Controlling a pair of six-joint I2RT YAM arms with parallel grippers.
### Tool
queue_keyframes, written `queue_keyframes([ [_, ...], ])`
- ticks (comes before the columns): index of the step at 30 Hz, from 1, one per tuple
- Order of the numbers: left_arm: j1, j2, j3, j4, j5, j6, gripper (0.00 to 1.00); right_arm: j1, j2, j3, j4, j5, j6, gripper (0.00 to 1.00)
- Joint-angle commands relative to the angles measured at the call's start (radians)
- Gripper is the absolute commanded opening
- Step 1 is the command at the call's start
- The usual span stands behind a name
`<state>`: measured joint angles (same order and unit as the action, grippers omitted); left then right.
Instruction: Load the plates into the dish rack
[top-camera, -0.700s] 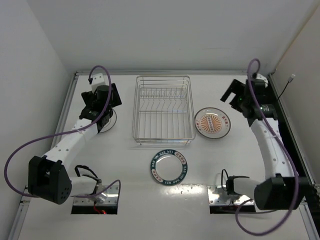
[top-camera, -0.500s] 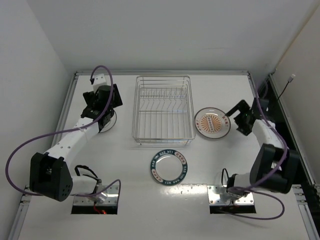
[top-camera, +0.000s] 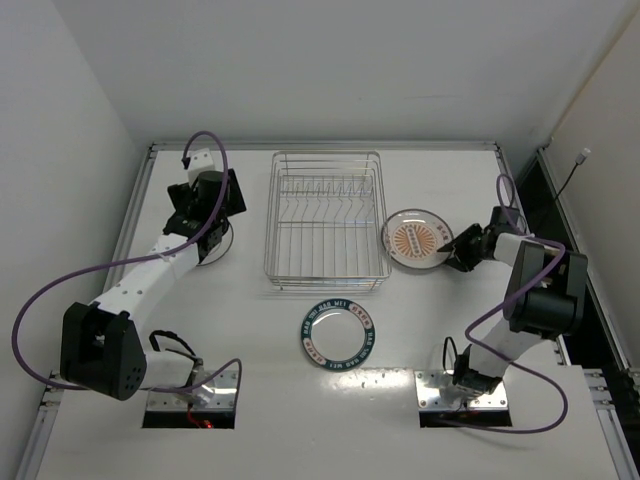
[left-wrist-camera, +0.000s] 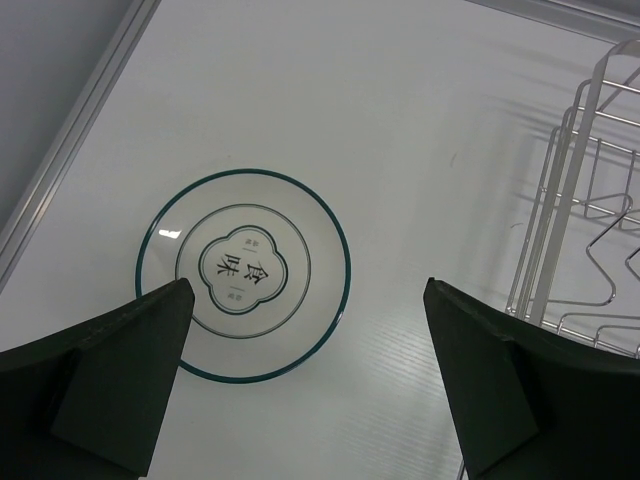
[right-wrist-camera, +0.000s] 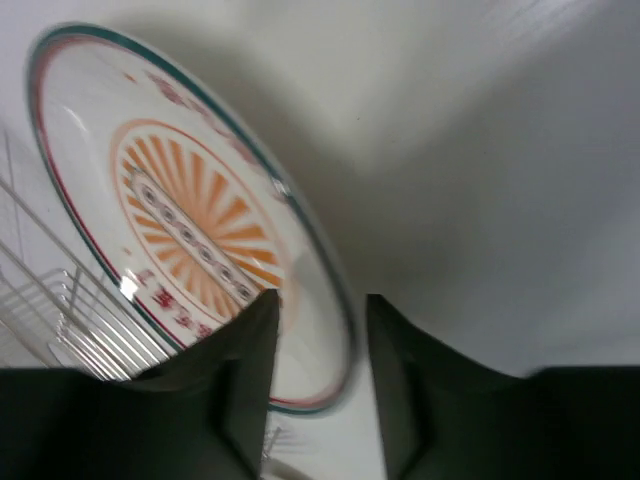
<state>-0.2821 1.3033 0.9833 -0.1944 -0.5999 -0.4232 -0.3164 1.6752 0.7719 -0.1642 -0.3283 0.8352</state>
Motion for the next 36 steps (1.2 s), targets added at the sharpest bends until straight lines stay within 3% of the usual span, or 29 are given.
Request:
queue_keyframes([
  [1,-0.009,-0.010,0.014,0.016,0.005,0.004,1.00,0.007,0.000,0.000,0.060,-0.028,0.039,0.27],
  [2,-0.009,-0.010,0.014,0.016,0.005,0.004,1.00,0.007,0.000,0.000,0.051,-0.028,0.039,0.20],
  [3,-0.009,-0.010,0.014,0.016,0.005,0.004,1.00,0.007,0.009,0.009,0.051,-0.028,0.039,0.05],
  [4,-0.009,-0.010,0.014,0.016,0.005,0.004,1.00,0.007,0.009,0.009,0.040,-0.028,0.039,0.00],
  [12,-0.009,-0.010,0.014,0.016,0.005,0.004,1.00,0.007,-0.137,0.027,-0.030,0.090,0.010,0.00],
  [13,-0.009,-0.010,0.014,0.016,0.005,0.004,1.00,0.007,-0.137,0.027,-0.043,0.101,0.001,0.03],
  [14,-0.009,-0.010,0.014,0.016,-0.004,0.004,1.00,0.007,-0.146,0.027,-0.043,0.101,0.001,0.13],
  [16,-0.009,-0.010,0.014,0.016,-0.005,0.004,1.00,0.007,-0.137,0.027,-0.026,0.078,0.013,0.42],
  [28,-0.009,-0.001,0.014,0.016,-0.005,-0.005,1.00,0.005,0.058,0.070,0.002,0.026,0.088,0.51],
  [30,-0.009,-0.001,0.014,0.016,-0.005,-0.005,1.00,0.005,0.089,0.079,0.015,-0.014,0.100,0.46],
  [31,-0.009,-0.001,0.014,0.016,-0.005,-0.005,1.00,0.005,0.098,0.079,0.047,-0.023,0.100,0.38],
  [32,-0.009,-0.001,0.014,0.016,-0.005,-0.005,1.00,0.005,0.098,0.063,0.069,-0.046,0.110,0.25],
  [33,-0.009,-0.001,0.014,0.016,-0.005,-0.005,1.00,0.005,0.110,0.049,0.098,-0.063,0.123,0.00],
  [36,-0.009,-0.001,0.014,0.016,-0.005,-0.005,1.00,0.005,0.092,0.024,0.130,-0.060,0.137,0.00],
])
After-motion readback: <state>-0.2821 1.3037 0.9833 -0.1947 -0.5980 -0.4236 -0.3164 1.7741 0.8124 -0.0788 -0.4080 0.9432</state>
